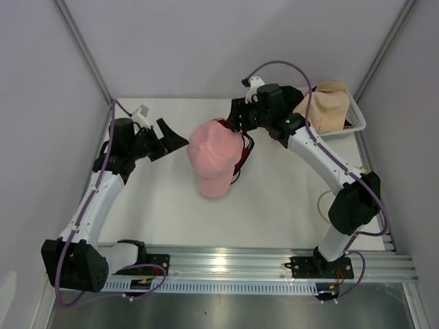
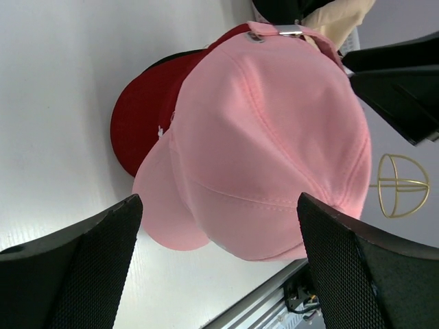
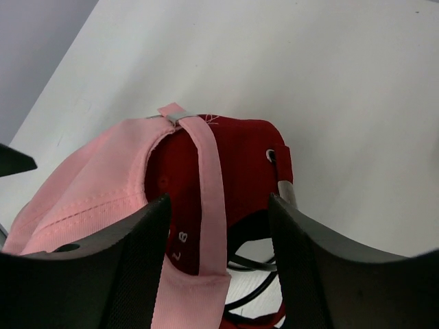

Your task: Stack the hats

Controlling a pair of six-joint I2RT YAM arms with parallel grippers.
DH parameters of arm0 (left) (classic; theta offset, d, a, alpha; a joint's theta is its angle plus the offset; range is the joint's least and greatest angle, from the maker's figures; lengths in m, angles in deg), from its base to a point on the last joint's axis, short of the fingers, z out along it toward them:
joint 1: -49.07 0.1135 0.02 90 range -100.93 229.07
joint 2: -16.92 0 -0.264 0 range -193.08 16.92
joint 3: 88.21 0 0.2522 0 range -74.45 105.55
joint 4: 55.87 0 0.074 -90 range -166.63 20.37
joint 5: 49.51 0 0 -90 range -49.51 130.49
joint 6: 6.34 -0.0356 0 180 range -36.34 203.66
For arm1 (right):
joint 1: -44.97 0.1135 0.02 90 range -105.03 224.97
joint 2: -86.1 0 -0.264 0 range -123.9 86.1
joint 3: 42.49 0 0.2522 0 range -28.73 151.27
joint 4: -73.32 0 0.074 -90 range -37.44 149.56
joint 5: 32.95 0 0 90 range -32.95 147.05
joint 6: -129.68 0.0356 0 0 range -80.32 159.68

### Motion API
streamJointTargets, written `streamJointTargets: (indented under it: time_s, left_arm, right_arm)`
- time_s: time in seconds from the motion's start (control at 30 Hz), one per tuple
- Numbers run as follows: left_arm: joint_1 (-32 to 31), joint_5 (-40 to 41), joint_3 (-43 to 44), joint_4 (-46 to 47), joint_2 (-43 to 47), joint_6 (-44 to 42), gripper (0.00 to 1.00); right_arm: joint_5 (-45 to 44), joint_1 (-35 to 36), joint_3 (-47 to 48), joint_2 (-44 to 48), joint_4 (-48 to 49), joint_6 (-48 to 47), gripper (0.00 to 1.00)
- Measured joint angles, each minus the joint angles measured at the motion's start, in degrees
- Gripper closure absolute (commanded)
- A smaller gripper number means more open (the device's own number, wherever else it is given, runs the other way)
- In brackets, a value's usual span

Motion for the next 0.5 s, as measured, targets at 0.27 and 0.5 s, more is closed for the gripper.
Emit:
streamJointTargets:
  time_s: [0.27, 0.5]
  left_arm:
    - [-4.9, 1.2, 5.3, -3.8, 1.6, -3.1, 0.06]
    - [-16.2, 8.1, 13.6, -8.5, 1.5, -11.0, 0.10]
  right_arm:
    - [-4.5, 1.2, 3.1, -4.4, -1.4, -1.1, 0.45]
    - [-6.6, 1.7, 3.3, -5.1, -1.6, -1.6, 0.78]
